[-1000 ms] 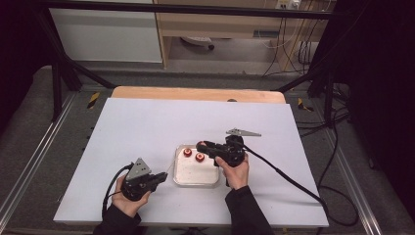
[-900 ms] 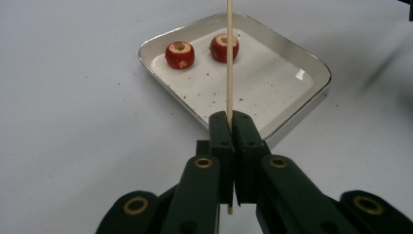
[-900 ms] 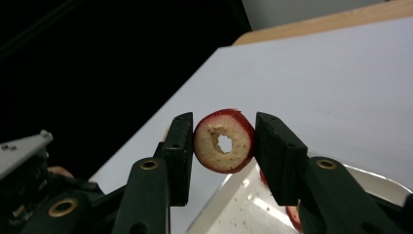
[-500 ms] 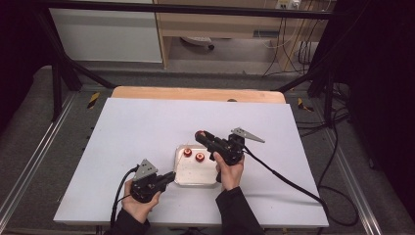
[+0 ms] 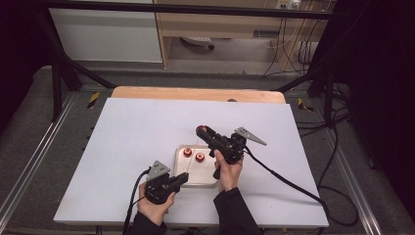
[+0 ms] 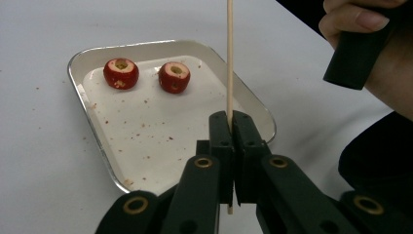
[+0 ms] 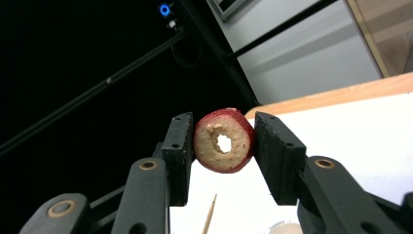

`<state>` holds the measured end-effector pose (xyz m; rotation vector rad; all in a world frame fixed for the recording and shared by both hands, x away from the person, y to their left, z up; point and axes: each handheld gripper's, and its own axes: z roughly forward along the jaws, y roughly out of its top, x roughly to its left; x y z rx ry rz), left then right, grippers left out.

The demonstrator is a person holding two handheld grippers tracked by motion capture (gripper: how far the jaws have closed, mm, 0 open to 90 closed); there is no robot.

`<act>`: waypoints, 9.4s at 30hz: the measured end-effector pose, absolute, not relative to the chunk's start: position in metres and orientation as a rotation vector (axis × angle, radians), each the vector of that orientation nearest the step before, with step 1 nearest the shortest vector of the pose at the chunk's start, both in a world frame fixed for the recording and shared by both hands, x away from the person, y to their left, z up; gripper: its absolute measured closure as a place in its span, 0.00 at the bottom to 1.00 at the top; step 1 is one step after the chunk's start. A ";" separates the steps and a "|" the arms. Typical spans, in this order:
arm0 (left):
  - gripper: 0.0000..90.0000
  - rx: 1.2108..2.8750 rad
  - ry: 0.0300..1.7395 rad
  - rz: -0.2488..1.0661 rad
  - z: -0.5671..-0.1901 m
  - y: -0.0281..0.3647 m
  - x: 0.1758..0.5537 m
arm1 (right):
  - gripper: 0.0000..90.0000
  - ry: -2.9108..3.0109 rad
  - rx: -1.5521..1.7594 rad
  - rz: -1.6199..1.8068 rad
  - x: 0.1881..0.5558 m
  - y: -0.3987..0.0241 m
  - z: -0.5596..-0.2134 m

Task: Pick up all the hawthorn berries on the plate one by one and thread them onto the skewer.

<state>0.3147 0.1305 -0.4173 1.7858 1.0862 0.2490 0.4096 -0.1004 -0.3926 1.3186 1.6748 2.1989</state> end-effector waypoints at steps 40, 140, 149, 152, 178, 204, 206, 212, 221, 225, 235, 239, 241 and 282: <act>0.98 1.741 1.082 0.254 -0.414 0.122 0.317 | 0.67 1.603 1.335 2.235 0.408 -0.097 -0.396; 0.98 1.834 0.993 0.385 -0.413 0.134 0.355 | 0.39 1.954 1.314 1.994 0.388 -0.094 -0.417; 0.97 1.980 0.951 0.437 -0.425 0.180 0.340 | 0.10 2.199 1.185 1.660 0.392 -0.112 -0.409; 0.97 1.999 0.954 0.424 -0.428 0.196 0.336 | 0.09 2.275 1.182 1.575 0.396 -0.116 -0.407; 0.97 2.083 0.892 0.359 -0.440 0.219 0.329 | 0.36 2.841 0.969 0.746 0.461 -0.054 -0.397; 0.97 2.088 0.895 0.355 -0.440 0.220 0.330 | 0.67 2.972 0.927 0.521 0.487 -0.037 -0.412; 0.97 2.089 0.894 0.357 -0.440 0.220 0.330 | 0.68 2.975 0.934 0.518 0.488 -0.037 -0.412; 0.97 2.089 0.893 0.362 -0.440 0.220 0.330 | 0.68 2.973 0.950 0.523 0.487 -0.038 -0.409; 0.97 2.084 0.893 0.375 -0.439 0.219 0.328 | 0.68 2.892 1.038 0.683 0.472 -0.047 -0.386; 0.97 2.076 0.893 0.382 -0.439 0.219 0.327 | 0.68 2.853 1.089 0.839 0.457 -0.057 -0.382; 0.97 2.077 0.887 0.397 -0.438 0.216 0.325 | 0.69 2.658 1.206 1.273 0.429 -0.087 -0.395; 0.97 2.072 0.887 0.402 -0.437 0.215 0.324 | 0.69 2.550 1.274 1.445 0.421 -0.092 -0.403; 0.97 2.070 0.885 0.406 -0.437 0.214 0.323 | 0.69 2.497 1.305 1.525 0.418 -0.093 -0.407; 0.97 1.958 0.912 0.390 -0.435 0.198 0.307 | 0.69 1.596 1.428 2.324 0.382 -0.064 -0.441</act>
